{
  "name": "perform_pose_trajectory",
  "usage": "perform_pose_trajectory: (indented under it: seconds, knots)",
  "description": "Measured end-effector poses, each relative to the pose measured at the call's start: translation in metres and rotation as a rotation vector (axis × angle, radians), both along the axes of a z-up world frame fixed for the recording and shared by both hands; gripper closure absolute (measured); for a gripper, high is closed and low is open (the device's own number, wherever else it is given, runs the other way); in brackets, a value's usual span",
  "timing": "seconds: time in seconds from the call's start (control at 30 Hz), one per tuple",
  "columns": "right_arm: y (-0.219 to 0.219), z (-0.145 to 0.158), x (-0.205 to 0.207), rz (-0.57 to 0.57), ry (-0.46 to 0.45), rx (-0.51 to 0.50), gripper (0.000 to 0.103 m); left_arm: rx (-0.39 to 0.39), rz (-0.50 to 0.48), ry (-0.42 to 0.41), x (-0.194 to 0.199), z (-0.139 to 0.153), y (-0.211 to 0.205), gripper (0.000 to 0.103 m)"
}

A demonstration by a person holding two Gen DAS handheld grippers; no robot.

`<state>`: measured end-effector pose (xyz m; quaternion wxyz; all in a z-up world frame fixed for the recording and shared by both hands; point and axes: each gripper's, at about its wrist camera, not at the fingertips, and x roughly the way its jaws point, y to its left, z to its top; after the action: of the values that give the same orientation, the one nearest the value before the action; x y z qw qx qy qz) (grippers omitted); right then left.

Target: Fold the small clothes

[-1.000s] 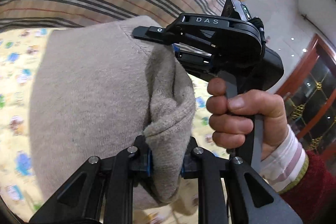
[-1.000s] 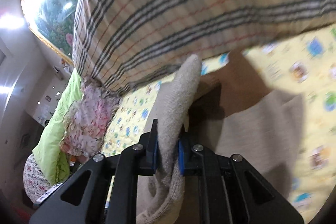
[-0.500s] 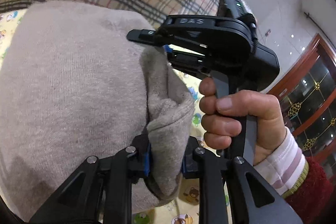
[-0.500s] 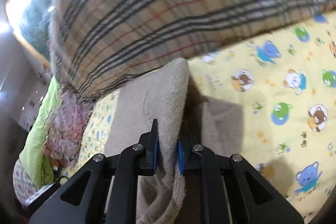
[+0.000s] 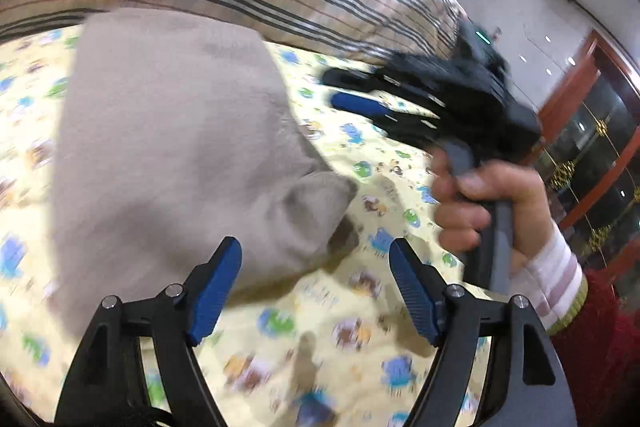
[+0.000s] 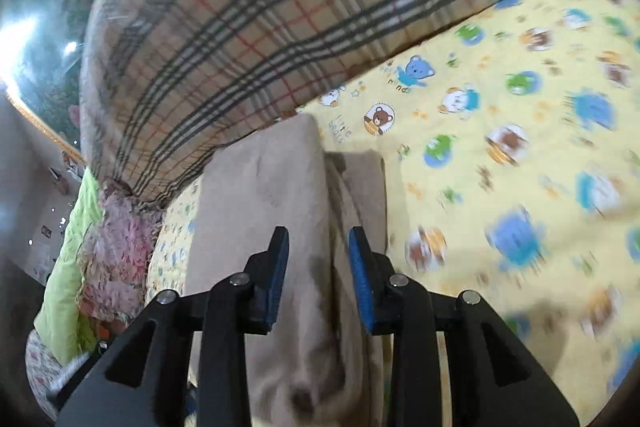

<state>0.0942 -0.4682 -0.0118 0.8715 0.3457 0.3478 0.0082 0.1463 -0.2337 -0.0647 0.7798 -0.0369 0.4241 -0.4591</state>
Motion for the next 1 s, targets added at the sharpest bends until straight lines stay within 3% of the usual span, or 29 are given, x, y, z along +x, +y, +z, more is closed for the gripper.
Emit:
perform_pose_trajectory:
  seconds: [0.13, 0.23, 0.33, 0.53, 0.63, 0.8, 0.87, 0.9, 0.93, 0.97, 1.0]
  knots:
    - [0.015, 0.003, -0.044, -0.008, -0.058, 0.031, 0.07, 0.045, 0.179, -0.006, -0.004, -0.001, 0.061, 0.022]
    - [0.028, 0.001, -0.062, 0.002, -0.093, 0.055, 0.07, 0.02, 0.301, 0.052, 0.003, -0.004, 0.101, 0.021]
    - [0.04, -0.001, -0.068, 0.011, -0.106, 0.033, 0.069, 0.022, 0.35, 0.102, 0.021, -0.009, 0.117, 0.021]
    - [0.056, -0.006, -0.049, 0.047, -0.043, -0.083, 0.068, -0.016, 0.371, 0.189, 0.057, -0.017, 0.121, 0.021]
    - [0.059, -0.012, -0.036, 0.073, -0.003, -0.117, 0.066, -0.027, 0.378, 0.221, 0.081, -0.021, 0.104, 0.021]
    - [0.064, -0.032, -0.022, 0.095, 0.119, -0.199, 0.062, -0.001, 0.372, 0.251, 0.103, -0.036, 0.087, 0.021]
    - [0.061, -0.036, -0.026, 0.095, 0.103, -0.169, 0.062, -0.005, 0.358, 0.248, 0.106, -0.039, 0.081, 0.02]
    - [0.059, -0.04, -0.027, 0.103, 0.099, -0.137, 0.066, 0.008, 0.35, 0.246, 0.107, -0.041, 0.077, 0.02]
    - [0.059, -0.041, -0.026, 0.115, 0.102, -0.127, 0.085, 0.03, 0.348, 0.243, 0.109, -0.043, 0.074, 0.02]
    - [0.061, -0.041, -0.026, 0.128, 0.112, -0.135, 0.096, 0.043, 0.345, 0.237, 0.11, -0.044, 0.07, 0.02]
    - [0.063, -0.039, -0.027, 0.133, 0.109, -0.129, 0.095, 0.046, 0.343, 0.236, 0.109, -0.044, 0.07, 0.02]
